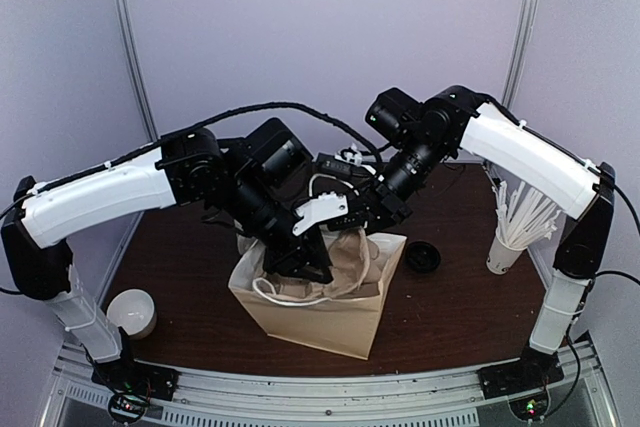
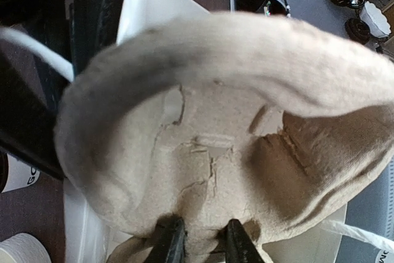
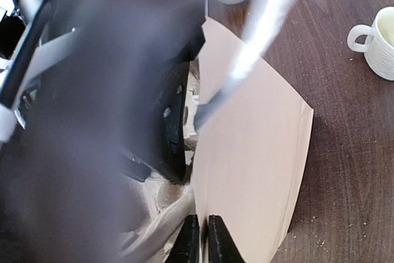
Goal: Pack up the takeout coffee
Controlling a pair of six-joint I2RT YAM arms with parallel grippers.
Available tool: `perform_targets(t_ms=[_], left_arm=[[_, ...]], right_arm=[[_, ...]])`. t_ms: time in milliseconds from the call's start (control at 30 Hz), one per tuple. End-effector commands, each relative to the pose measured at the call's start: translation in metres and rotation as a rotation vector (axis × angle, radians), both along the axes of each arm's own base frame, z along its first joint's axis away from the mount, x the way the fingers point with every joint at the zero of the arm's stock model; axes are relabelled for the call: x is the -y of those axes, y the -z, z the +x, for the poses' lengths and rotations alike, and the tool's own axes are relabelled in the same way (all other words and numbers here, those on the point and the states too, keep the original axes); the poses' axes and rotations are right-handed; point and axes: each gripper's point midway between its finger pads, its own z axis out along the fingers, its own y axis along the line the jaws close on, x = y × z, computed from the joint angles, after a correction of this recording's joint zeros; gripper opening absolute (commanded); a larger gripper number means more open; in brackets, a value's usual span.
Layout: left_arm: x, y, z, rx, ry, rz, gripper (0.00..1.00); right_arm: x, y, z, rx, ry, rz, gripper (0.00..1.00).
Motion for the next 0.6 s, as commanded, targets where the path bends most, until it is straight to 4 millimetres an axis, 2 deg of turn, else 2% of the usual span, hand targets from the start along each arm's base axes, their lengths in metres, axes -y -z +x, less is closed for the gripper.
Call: perform_targets(t_ms=[0,100,167,367,567], left_arm=[[-0.006,0.006,0.010,0.054,-0.018,0.066,0.21],[-0.009,0.004,0.012,0.067,-0.018,0.080,0.21],[-0.010,0.001,0.008,0.060,-0.010,0.068,0.21],[-0.018,0.001,0.005,0.041,-0.026,0.086,0.21],[-0.023,0.003,0.006,0.042,-0.053,0.100,0.21]], right_arm=[[0.006,-0.005,-0.007,0.001,-0.020,0.002,0.22],[0.012,-0.002,-0.009,0.001,-0.033,-0.029,0.47],[0.017,-0.001,-0.011,-0.008,-0.050,-0.050,0.54],[0.038,-0.002,-0.008,0.015,-0.045,-0.091,0.69],[0.055,0.009,-0.014,0.036,-0.080,-0.171,0.72]])
